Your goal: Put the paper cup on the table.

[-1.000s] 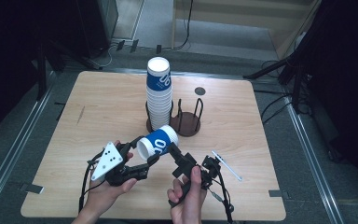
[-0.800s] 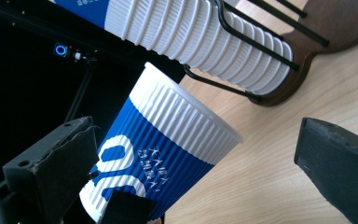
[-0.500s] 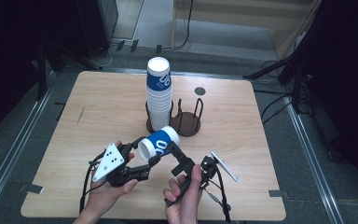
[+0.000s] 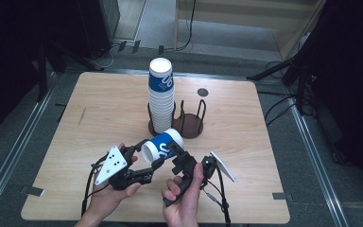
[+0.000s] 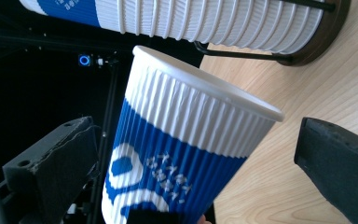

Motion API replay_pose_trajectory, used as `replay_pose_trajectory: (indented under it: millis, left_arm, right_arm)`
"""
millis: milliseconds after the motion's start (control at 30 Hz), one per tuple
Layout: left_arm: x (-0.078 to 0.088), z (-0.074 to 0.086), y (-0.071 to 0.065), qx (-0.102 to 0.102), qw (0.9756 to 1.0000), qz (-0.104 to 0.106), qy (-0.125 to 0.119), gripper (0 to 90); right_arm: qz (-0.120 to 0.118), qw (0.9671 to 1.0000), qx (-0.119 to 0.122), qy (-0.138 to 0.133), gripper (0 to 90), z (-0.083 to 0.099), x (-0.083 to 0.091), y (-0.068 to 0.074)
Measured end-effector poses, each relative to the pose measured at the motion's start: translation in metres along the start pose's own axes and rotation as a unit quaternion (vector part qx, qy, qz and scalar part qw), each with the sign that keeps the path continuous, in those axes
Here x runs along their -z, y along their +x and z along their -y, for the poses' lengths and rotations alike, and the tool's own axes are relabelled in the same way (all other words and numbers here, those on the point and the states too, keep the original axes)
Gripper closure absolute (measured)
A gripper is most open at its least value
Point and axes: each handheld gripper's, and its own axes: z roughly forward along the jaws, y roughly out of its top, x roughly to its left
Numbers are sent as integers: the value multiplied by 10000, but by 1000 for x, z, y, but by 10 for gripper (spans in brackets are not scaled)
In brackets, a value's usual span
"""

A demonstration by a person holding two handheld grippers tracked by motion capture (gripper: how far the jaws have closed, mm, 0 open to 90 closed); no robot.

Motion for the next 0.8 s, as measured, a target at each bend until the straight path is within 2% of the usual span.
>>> replay_pose_trajectory:
  millis: [100,233,800]
  left_arm:
    - [0,0,-1,5,10000,13,-19,287]
    - [-1,1,-2,-24,10000,25,11,287]
    - [-1,0,-4,-3,10000,87,-28,287]
  right_arm:
    - [-53,9998,-164,53,0,-1,-4,-2]
    - [-240,9988,-370,226,0,-3,-11,-5]
    - [-321,9980,-513,206,10,-7,-18,-6]
